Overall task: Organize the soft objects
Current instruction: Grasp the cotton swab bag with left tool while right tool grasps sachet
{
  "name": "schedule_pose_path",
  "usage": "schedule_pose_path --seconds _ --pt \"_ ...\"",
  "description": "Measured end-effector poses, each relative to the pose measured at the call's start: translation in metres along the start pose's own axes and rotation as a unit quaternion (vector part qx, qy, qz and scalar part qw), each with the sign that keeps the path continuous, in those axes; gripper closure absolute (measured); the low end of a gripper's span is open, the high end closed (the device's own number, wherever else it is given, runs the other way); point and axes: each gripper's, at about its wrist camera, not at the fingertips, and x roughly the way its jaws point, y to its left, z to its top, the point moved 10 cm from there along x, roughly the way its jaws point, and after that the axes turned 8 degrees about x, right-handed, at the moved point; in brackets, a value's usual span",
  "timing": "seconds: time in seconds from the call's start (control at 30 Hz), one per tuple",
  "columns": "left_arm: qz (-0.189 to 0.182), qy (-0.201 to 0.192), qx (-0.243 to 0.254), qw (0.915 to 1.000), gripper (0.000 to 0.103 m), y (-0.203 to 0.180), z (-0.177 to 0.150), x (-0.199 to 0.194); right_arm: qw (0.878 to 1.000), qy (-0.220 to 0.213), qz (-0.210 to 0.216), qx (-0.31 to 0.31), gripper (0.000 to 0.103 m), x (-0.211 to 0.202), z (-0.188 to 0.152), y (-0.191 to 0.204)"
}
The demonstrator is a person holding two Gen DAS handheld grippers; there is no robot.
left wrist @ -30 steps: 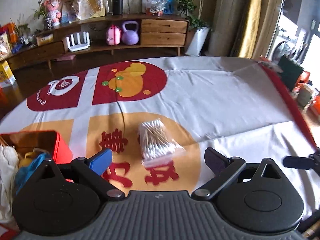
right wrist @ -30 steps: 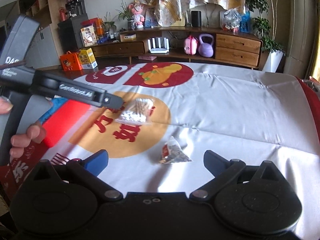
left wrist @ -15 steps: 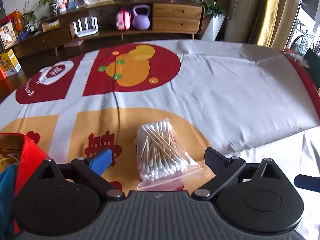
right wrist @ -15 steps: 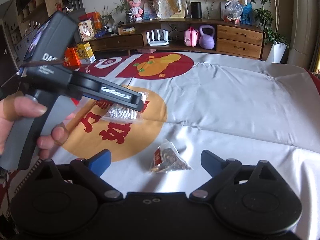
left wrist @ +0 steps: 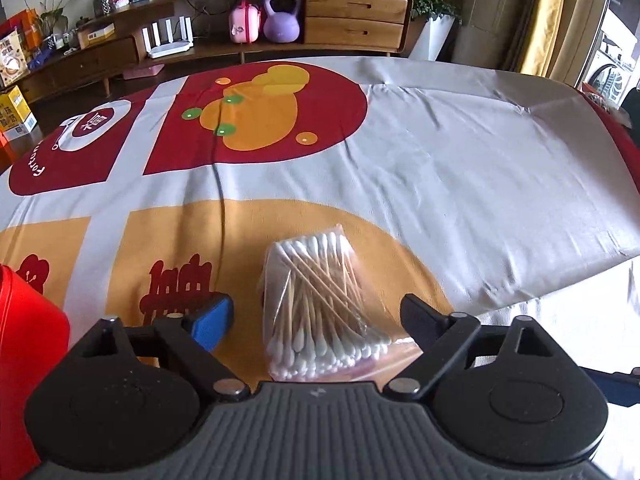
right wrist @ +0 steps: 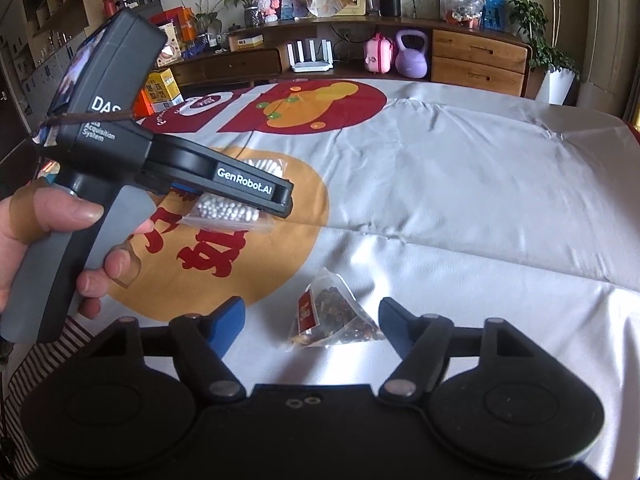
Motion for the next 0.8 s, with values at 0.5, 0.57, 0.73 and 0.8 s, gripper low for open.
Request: schedule_pose_path --seconds 0.5,0.57,0.73,0.8 --pt "0.000 -0.030 -0.006 0.9995 0.065 0.008 0.002 -0.009 0.999 0.001 -0.031 0.016 0.078 0.005 -0.007 -0.013" --pt "0.002 -0.031 -0.005 0.9995 0.066 0.010 0.001 -0.011 0.999 0.001 -0.029 0.022 0.083 0.003 -0.007 -0.015" --pt "-0.001 -0.031 -0.006 0.9995 0.067 0.013 -0.002 -0.018 0.999 -0.002 -0.029 0.033 0.088 -0.002 -0.007 -0.017" --pt "-0.002 -0.030 -0.005 0.9995 0.067 0.013 -0.003 -0.022 0.999 -0.003 -0.032 0.034 0.088 -0.004 -0.007 -0.017"
